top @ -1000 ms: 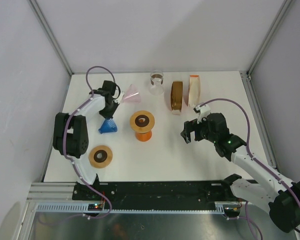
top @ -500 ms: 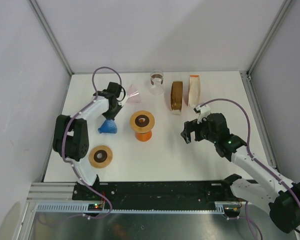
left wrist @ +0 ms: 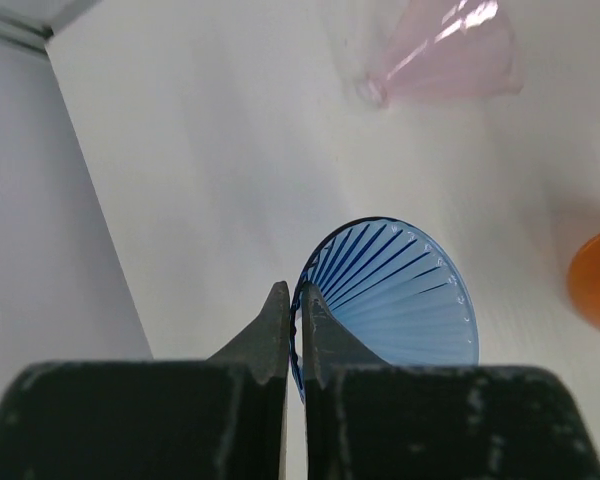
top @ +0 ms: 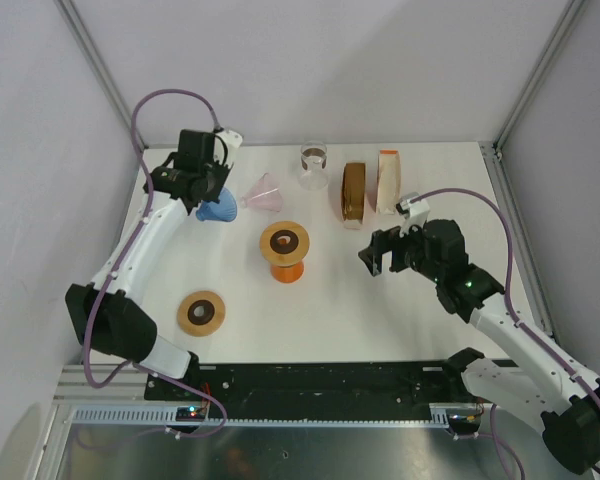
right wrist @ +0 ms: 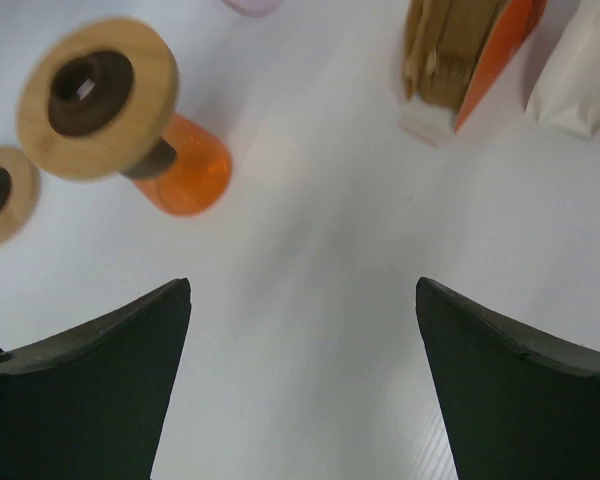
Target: Place the coffee filter in the dripper
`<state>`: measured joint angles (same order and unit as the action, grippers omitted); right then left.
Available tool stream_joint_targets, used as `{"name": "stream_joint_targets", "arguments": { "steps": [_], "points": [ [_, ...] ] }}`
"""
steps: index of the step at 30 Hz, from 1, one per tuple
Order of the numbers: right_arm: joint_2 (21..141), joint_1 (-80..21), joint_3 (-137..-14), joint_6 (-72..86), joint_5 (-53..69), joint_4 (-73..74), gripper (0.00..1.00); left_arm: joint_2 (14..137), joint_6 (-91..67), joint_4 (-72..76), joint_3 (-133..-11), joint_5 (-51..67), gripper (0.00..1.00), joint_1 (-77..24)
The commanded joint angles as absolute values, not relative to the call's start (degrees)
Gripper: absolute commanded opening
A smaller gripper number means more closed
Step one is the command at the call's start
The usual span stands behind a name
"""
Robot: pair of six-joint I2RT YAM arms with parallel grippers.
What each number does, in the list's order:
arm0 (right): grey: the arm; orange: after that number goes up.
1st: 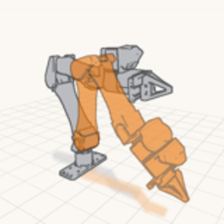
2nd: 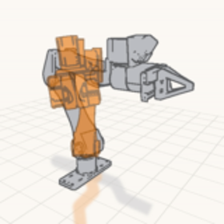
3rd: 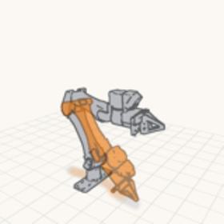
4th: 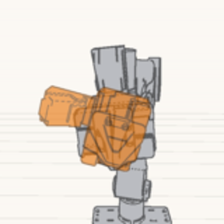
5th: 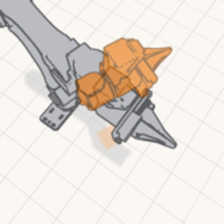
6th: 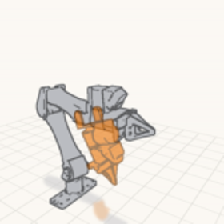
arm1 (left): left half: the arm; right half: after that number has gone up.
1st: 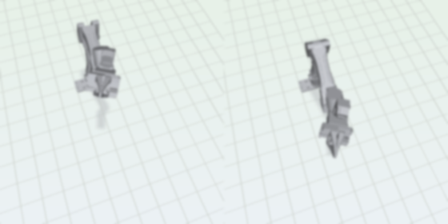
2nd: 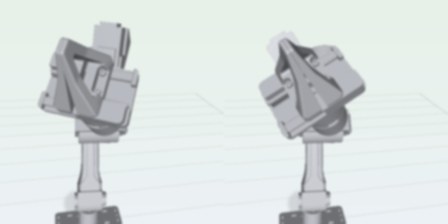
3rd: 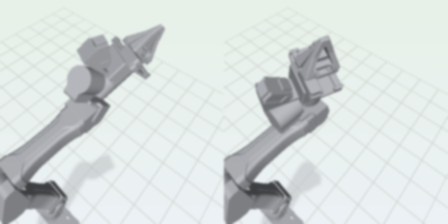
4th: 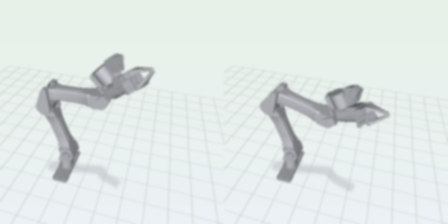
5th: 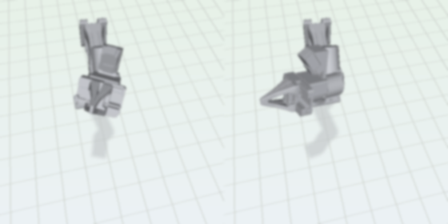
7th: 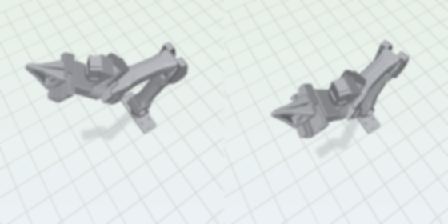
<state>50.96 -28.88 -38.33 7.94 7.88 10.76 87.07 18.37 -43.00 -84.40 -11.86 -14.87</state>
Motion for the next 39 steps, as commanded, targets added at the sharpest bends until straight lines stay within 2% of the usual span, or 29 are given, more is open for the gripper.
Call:
{"name": "stream_joint_targets", "arguments": {
  "steps": [1,10,17,22,31,39],
  "points": [
    [53.0,-31.0,-48.1,10.1,5.8,12.2,0.99,81.9,14.1,-43.0,-89.9,-6.7,0.0,-15.1],
    [64.2,-45.7,-68.2,11.9,-10.7,18.8,0.96,74.5,8.5,-44.9,-93.0,4.2,0.0,-15.1],
    [74.5,-51.7,-80.4,15.5,-9.3,18.6,0.88,71.1,2.1,-46.5,-93.7,20.3,0.0,-15.2],
    [80.3,-55.0,-88.8,15.6,-10.7,22.5,0.87,71.7,-2.5,-46.8,-92.8,28.8,0.0,-15.5],
    [85.0,-56.0,-95.7,16.1,-9.5,26.5,0.83,73.3,-4.3,-46.6,-90.8,31.0,0.0,-16.9],
    [89.9,-52.8,-98.0,16.6,-7.0,31.4,0.64,74.7,-5.1,-45.2,-88.8,36.0,0.0,-17.4]
  ]
}}
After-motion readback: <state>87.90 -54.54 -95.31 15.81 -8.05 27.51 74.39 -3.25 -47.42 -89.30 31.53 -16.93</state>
